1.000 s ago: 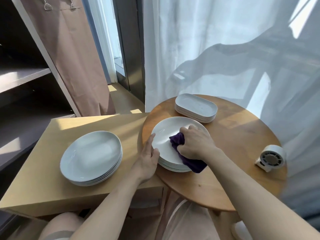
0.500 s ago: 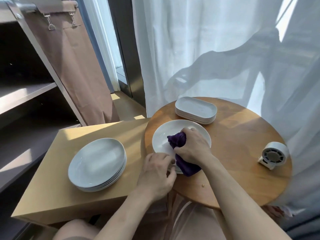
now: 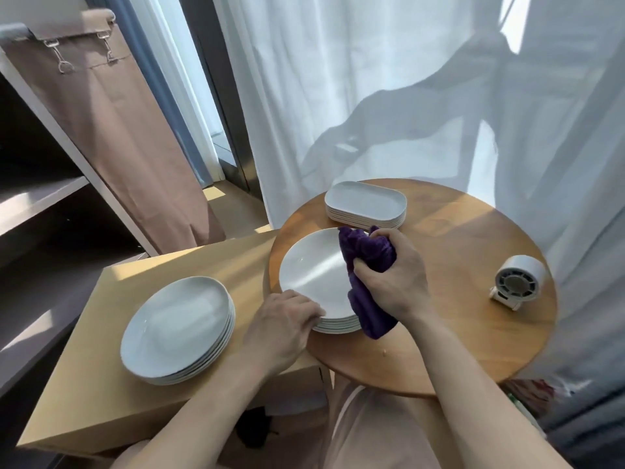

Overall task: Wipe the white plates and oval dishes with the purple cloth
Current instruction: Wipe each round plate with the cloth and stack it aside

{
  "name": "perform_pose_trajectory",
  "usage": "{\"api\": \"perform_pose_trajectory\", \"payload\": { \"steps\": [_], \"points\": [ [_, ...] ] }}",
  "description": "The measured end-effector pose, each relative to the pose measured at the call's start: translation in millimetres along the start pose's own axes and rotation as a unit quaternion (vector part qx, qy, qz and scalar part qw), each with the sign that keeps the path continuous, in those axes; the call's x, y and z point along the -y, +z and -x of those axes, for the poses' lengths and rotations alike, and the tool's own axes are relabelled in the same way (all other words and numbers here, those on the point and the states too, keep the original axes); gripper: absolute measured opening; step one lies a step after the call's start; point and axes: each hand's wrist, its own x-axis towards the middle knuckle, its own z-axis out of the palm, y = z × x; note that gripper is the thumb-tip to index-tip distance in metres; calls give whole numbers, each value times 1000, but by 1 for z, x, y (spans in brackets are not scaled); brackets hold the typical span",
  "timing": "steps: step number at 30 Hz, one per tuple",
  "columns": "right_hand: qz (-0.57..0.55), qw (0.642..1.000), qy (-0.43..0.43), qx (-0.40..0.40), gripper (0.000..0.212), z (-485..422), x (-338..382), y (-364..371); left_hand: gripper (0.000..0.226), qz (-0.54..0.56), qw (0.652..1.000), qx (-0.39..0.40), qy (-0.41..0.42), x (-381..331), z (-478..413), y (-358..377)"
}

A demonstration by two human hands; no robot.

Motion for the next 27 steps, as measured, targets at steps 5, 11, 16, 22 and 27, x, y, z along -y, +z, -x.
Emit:
{"api": "perform_pose_trajectory", "payload": {
  "steps": [5, 11, 16, 22, 27],
  "points": [
    [-55, 997, 29, -36, 32, -6, -4, -7, 16, -8, 1000, 8, 11, 1, 0, -4],
    [-7, 999, 2, -52, 37, -6, -7, -10, 16, -34, 999, 6, 13, -4, 1, -9],
    [18, 999, -17, -48, 40, -5, -5, -10, 20, -69, 997, 16, 32, -6, 0, -19],
    [21, 998, -41, -34, 37, -3, -3, -7, 30, -114, 988, 43, 90, -8, -5, -37],
    [7, 996, -50, -70, 38, -1, -2, -4, 19, -108, 990, -24, 92, -14, -13, -57]
  ]
}}
